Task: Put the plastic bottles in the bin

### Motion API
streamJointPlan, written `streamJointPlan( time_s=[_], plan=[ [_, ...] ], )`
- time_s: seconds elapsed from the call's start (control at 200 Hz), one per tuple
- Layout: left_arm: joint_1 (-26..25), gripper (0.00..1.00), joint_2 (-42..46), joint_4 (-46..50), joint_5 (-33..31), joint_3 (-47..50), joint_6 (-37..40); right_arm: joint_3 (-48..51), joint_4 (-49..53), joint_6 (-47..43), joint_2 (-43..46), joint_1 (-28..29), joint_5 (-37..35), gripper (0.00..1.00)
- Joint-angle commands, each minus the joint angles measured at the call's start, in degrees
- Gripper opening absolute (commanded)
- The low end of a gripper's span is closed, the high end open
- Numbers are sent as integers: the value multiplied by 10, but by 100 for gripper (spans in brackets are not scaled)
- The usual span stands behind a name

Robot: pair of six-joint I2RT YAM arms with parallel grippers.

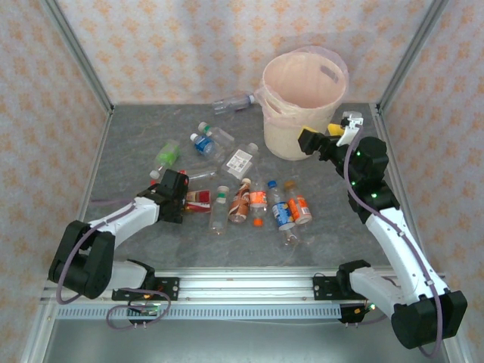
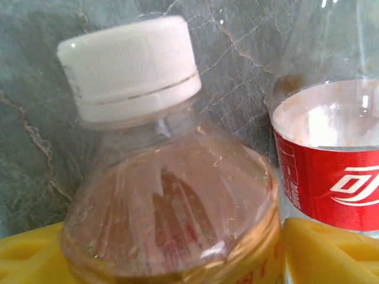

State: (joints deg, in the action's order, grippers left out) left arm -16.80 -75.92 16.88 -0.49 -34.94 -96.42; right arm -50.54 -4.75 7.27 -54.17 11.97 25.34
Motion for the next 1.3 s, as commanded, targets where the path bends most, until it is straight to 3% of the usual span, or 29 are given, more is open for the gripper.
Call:
streamJointPlan(
  time_s=[0.0,0.24,0.4,0.525,0.661,0.751,0.931,1.056,1.296],
  plan=[
    [-3,76,0,-18,-39,6,5,7,-5,-11,6,2,7,99],
    [-2,64,44,1,-81,7,60,6,-19,-7,-9,2,8,99],
    [-3,62,112,47,-106,4,118,7,-30,-2,-16,2,7,100],
    [-4,62,191,39,-99,-13,238,3,-29,7,-26,2,14,99],
    [-24,63,227,35,-77,-100,409,-7,-27,27,-45,2,57,99],
    [-59,63,209,18,-44,-175,515,-18,-23,39,-63,5,99,99],
    [-117,63,100,-24,96,-323,650,-52,4,28,-104,40,173,99],
    [-155,62,23,-59,129,-394,690,-82,20,-6,-130,91,226,99],
    [-184,62,-64,-54,169,-486,719,-117,0,-6,-175,150,211,99]
  ],
)
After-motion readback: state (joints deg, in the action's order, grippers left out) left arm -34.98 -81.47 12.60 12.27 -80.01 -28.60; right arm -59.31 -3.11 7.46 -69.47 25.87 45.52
